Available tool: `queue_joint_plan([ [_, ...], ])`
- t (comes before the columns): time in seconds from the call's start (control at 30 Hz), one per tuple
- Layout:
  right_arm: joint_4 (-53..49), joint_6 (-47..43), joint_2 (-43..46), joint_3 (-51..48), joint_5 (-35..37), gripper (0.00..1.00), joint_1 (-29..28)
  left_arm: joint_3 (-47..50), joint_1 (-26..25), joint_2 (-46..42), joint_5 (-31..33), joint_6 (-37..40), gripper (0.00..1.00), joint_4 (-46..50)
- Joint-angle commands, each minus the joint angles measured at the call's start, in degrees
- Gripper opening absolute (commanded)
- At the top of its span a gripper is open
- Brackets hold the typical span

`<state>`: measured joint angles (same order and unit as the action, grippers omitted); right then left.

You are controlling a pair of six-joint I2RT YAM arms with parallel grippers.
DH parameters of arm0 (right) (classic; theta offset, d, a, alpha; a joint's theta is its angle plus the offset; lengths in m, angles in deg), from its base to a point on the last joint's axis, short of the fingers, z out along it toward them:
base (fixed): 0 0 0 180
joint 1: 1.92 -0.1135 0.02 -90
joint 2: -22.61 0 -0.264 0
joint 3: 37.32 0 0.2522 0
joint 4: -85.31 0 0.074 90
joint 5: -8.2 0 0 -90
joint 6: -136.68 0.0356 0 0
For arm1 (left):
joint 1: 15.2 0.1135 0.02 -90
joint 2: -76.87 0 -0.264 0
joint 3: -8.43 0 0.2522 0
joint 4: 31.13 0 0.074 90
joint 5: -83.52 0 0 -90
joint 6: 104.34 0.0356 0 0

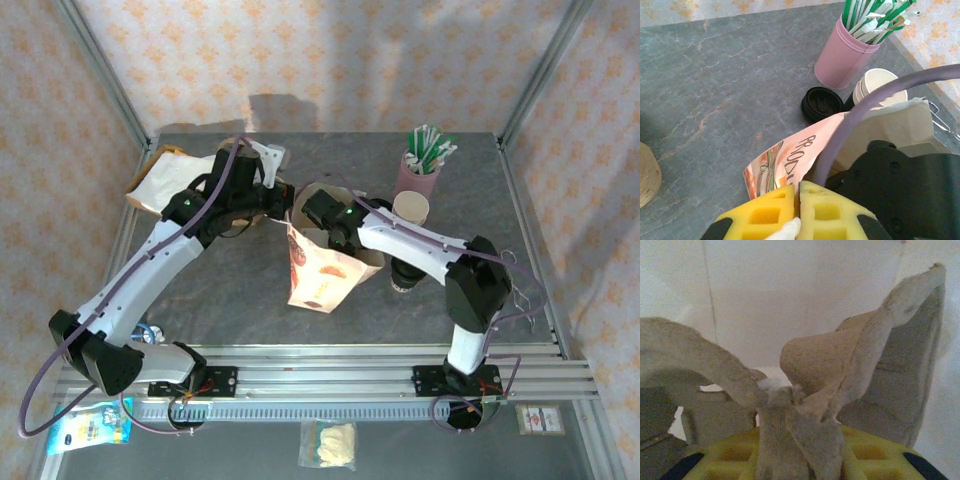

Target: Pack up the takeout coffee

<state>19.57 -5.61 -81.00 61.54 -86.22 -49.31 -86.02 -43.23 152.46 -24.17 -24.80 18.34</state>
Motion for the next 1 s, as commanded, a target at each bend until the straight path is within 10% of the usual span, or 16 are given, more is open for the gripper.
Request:
queue_joint_plan([
  [0.0, -1.9, 0.2, -2.0, 1.5, -2.0, 0.30, 0.5, 2.1, 0.1, -2.6, -0.9, -0.3, 0.00, -3.6],
  [0.6, 3.9, 0.0, -3.7, -5.1, -8.5, 0.33, 0.4, 9.9, 3.3, -4.8, -4.6, -3.8, 0.00, -8.9],
  [0.97, 3.9, -0.5, -3.9, -3.7, -6.3, 0.57, 0.4, 9.8, 3.5, -4.9, -4.1, -3.7, 0.00, -8.6],
])
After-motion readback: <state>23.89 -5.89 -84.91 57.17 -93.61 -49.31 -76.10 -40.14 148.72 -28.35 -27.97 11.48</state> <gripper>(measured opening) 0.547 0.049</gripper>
